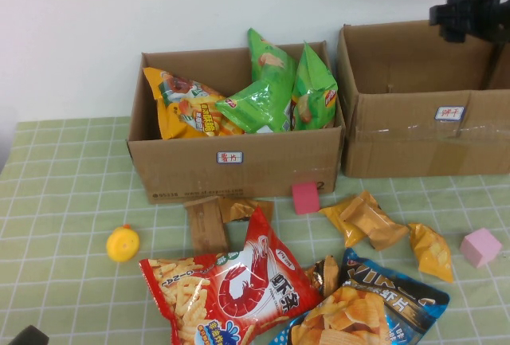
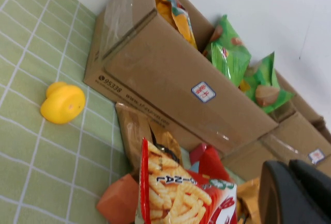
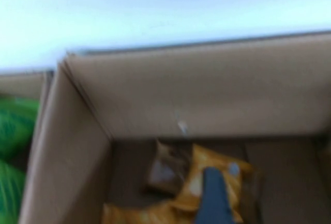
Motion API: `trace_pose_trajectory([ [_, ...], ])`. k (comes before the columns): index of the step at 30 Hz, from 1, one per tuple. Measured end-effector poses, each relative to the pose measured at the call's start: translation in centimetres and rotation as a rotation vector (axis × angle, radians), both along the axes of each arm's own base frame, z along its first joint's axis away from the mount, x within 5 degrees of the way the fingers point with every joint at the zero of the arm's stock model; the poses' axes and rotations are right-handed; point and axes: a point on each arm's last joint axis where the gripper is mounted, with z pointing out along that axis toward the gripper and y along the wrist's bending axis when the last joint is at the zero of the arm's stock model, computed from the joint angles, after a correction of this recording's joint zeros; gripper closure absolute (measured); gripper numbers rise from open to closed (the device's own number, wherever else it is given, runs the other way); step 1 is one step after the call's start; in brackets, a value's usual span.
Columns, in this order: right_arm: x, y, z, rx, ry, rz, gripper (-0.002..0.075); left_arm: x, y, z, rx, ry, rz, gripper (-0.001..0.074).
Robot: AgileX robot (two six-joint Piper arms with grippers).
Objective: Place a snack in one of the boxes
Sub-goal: Pick up the biscuit
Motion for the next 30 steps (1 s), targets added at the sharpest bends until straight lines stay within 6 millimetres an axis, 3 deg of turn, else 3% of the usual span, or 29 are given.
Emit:
trace_pose_trajectory([
  [2, -0.8, -0.2, 0.8, -0.045, 0.046, 0.016, 0.0315, 0.0, -0.1, -0.1, 0.016, 0.005, -0.013, 0.0736],
  [8, -3.8, -0.9, 4.3, -0.150, 0.112, 0.072, 0.0659, -0.1, -0.2, -0.2, 0.073, 0.001, -0.036, 0.0736],
  [16, -8.8, -1.4, 6.5, -0.133, 0.124, 0.106, 0.0724, -0.1, -0.2, -0.2, 0.089, -0.004, -0.038, 0.0736],
  [23, -14.4, -1.7, 2.0, -0.085, 0.244, 0.148, 0.0727, -0.1, -0.2, -0.2, 0.096, -0.006, -0.039, 0.0736],
  [27, -16.3, -1.9, -1.4, -0.089, 0.353, 0.169, 0.0727, -0.1, -0.2, -0.2, 0.116, -0.012, -0.041, 0.0736],
  [30, -17.0, -1.6, -2.7, -0.112, 0.400, 0.259, 0.0728, -0.1, -0.2, -0.2, 0.122, -0.013, -0.042, 0.0736],
])
